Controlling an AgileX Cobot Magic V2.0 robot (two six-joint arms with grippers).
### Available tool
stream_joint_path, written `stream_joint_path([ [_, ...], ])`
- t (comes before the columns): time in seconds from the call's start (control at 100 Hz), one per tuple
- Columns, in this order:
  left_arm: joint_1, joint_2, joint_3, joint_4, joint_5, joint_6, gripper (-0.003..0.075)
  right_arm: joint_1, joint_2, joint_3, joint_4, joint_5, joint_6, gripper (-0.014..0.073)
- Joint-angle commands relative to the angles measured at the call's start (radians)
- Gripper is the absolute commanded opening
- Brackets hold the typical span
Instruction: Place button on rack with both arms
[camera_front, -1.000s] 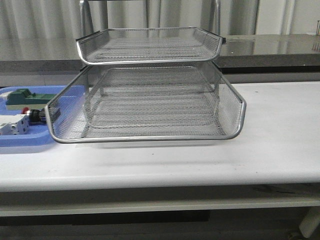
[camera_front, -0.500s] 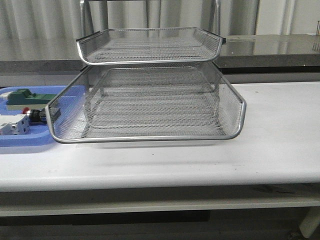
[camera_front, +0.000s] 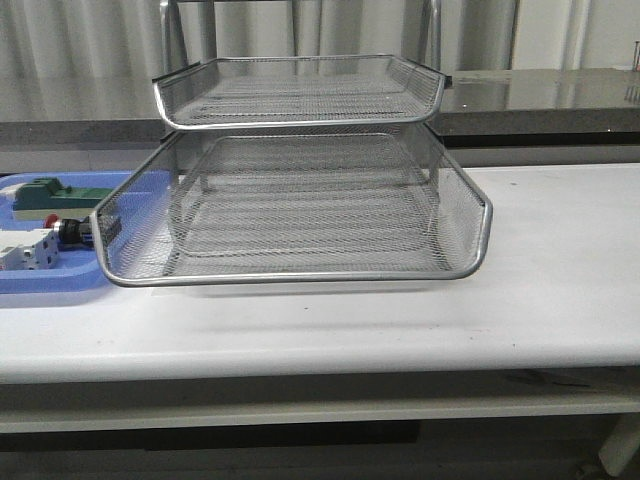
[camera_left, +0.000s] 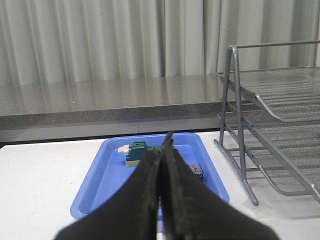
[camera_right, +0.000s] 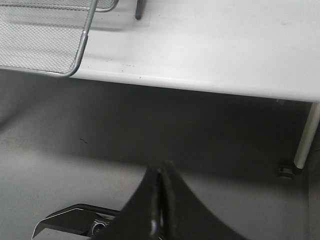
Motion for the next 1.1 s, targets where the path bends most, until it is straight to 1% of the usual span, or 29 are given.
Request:
stream_joint_path([
  [0.0,0.0,-0.032,0.033,-0.009,-0.076,-0.009,-0.002,-0.001,0.003,-0.033,0.002,-0.048,-0.002,-0.006],
  [0.76,0.0,-0.032,0.033,-0.009,-0.076,-0.009,-0.002,-0.001,0.003,-0.033,0.002,-0.048,-0.002,-0.006],
  [0.87,0.0,-0.032,0.033,-0.009,-0.102,-0.009,-0.002,-0.001,0.003,-0.033,0.002,-0.048,-0.002,-0.006],
  [0.99,0.0,-0.032,0.008,-0.012,-0.097,-0.009,-0.002,-0.001,0.003,-0.033,0.002,-0.048,-0.002,-0.006],
  [1.09,0.0,-0.022,-0.037,-0.067,-0.061,-0.009,-0.002,-0.001,0.003,-0.033,0.002,-0.048,-0.002,-0.006],
])
